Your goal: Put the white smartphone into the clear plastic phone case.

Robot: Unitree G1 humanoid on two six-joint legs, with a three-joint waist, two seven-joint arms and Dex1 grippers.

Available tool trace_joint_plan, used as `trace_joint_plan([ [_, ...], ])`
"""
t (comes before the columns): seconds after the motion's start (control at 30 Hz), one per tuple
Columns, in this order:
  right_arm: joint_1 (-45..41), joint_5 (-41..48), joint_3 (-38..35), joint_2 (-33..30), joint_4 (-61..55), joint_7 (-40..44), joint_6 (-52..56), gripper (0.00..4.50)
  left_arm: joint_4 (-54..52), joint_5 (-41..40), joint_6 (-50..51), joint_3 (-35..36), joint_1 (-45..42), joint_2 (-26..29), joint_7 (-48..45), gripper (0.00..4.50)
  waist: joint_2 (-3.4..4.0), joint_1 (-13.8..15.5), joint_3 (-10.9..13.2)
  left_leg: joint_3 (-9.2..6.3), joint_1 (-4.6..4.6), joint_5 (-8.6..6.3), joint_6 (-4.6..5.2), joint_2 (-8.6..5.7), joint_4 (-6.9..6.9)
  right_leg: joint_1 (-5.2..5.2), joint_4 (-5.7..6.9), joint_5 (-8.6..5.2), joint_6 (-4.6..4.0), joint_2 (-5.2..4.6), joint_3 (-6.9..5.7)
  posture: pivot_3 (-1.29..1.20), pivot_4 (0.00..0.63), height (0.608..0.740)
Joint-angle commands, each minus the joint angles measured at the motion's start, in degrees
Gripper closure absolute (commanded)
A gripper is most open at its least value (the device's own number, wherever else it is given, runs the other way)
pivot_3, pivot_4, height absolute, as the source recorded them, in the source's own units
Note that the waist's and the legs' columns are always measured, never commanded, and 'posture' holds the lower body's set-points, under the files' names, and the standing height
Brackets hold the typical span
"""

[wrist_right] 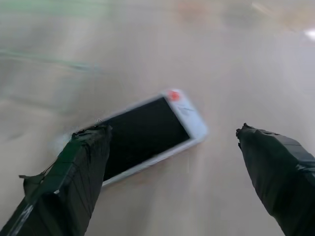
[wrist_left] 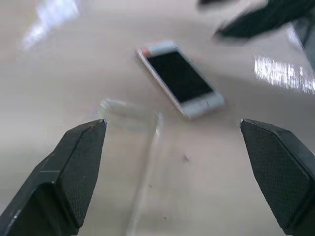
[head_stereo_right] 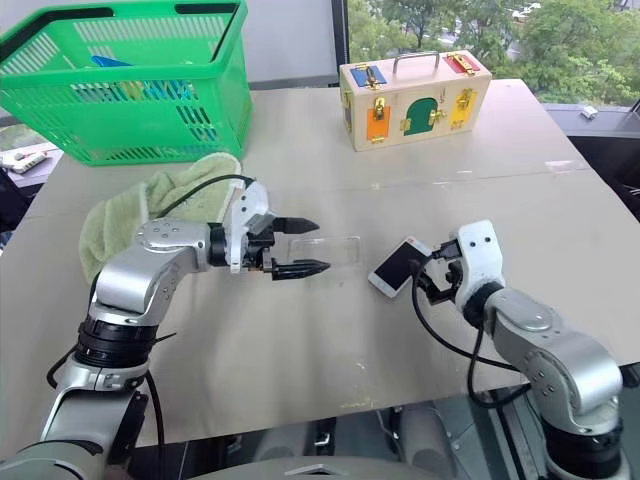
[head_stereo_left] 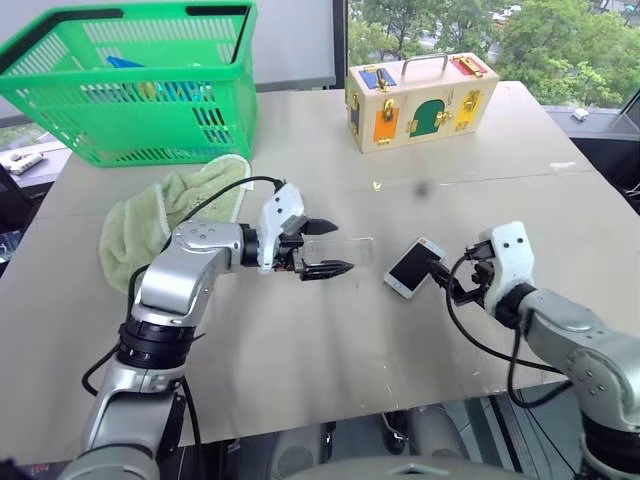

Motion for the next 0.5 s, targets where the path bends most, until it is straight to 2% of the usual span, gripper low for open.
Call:
trace_joint_plan([
  [0.03,-5.13,0.11,-4.83,9.56,2.20,-6.38,7.32,0.00,-3.48,-2.96,-0.98,1.91,1.35,-1.23,2.82,0.02,0.02,-0.12,0.01,0.01,0.01,0.00,0.00,0.02,0.00,-0.01,0.01,0.01,0.00,0.05,0.02,0.00,0.150,0.740],
  [0.23,-11.81,-2.51,-8.53,21.59,6.61,-9.42,19.03,0.00,-1.21,-3.88,-2.10,0.34,0.08,-1.32,2.94,0.02,0.07,-0.13,0.03,-0.02,0.02,0.00,0.00,-0.03,-0.02,-0.01,0.05,0.01,-0.01,0.09,-0.03,0.00,0.150,0.740],
  [0.37,-11.76,-3.59,-7.99,22.05,5.75,-7.19,22.37,0.00,-0.49,-4.75,-1.89,0.14,-0.17,-0.79,2.40,0.02,0.08,-0.42,0.03,-0.01,0.02,0.00,0.00,-0.03,-0.03,0.00,0.03,0.01,-0.01,0.09,-0.02,0.00,0.150,0.740],
  [0.5,-11.06,-2.61,-6.40,20.63,5.57,-2.95,20.58,0.00,-0.31,-4.66,-2.92,0.01,1.24,0.07,1.92,0.02,0.08,-0.96,0.03,-0.02,0.03,0.00,-0.01,-0.03,-0.08,-0.01,0.02,0.00,-0.01,0.09,-0.03,0.00,0.150,0.740],
])
